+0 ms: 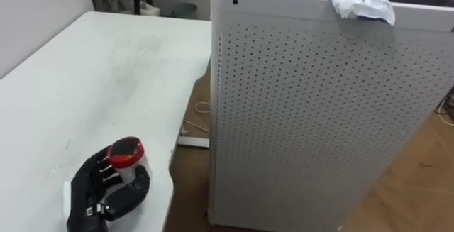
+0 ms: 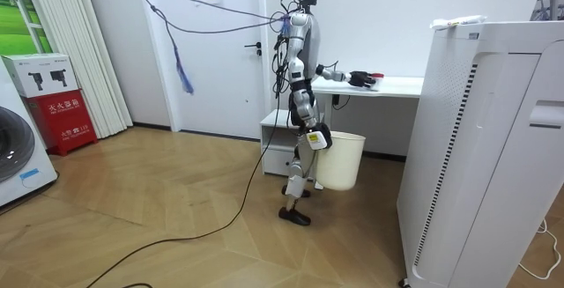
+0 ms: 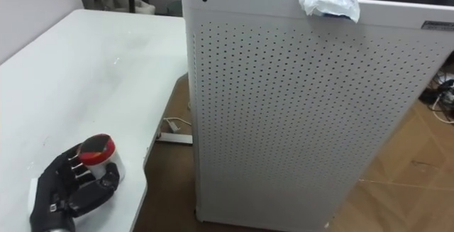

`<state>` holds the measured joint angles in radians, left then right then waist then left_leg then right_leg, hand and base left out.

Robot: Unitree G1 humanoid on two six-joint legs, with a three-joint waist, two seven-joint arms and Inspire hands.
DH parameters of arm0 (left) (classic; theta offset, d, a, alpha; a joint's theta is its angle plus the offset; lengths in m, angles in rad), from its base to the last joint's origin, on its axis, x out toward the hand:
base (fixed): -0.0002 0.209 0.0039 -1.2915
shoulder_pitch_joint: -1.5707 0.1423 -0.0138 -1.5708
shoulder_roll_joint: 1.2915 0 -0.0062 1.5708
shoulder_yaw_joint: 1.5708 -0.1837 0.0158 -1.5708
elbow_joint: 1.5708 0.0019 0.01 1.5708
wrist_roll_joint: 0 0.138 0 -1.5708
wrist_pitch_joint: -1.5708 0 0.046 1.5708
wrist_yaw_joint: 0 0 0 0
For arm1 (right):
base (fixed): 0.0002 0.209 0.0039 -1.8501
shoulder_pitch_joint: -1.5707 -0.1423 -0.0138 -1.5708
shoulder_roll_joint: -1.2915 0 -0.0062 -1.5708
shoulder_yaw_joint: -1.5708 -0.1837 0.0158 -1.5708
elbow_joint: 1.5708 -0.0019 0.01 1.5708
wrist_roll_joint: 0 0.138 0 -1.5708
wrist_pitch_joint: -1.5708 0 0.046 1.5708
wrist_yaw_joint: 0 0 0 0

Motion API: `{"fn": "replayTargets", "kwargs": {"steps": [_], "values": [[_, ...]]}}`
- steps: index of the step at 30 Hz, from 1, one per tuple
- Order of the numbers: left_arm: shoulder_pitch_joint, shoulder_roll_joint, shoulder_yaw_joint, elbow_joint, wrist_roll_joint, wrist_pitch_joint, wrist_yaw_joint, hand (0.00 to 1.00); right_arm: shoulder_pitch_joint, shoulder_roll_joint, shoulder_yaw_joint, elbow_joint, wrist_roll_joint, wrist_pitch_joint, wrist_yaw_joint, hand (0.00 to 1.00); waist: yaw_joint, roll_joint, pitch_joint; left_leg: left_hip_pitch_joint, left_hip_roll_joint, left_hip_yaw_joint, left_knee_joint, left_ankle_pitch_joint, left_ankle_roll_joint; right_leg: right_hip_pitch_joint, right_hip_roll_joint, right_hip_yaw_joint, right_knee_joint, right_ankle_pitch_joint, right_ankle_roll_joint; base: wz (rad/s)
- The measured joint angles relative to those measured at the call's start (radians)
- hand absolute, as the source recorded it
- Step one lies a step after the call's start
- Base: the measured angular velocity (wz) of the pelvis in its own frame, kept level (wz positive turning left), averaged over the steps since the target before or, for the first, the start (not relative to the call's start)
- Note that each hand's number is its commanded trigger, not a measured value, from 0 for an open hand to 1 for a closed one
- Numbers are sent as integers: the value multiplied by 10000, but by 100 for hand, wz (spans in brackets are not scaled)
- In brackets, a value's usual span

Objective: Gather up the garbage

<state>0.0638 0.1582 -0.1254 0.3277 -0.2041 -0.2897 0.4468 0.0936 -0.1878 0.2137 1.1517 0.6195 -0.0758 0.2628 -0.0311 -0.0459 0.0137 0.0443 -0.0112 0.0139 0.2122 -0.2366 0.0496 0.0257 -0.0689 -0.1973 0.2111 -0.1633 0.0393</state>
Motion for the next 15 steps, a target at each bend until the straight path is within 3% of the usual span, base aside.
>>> {"fn": "replayTargets", "kwargs": {"steps": [3,8,15], "values": [[-165,-39,-75,0,-34,45,-333,100,-108,3,5,27,35,35,-1,100,-10,18,31,-41,3,69,47,3,3,-135,-11,36,109,-1,0,-5],[-658,-33,-620,-5,-1002,204,-1218,100,-325,8,89,44,28,40,17,100,-39,-8,41,-206,-12,94,144,5,7,-325,-32,133,136,-1,1,-1],[-1275,-107,-1923,-83,-1395,948,-3246,100,-824,7,94,39,87,118,-8,100,-251,-29,54,-378,-2,217,191,6,7,-540,-16,245,156,1,1,-5]]}}
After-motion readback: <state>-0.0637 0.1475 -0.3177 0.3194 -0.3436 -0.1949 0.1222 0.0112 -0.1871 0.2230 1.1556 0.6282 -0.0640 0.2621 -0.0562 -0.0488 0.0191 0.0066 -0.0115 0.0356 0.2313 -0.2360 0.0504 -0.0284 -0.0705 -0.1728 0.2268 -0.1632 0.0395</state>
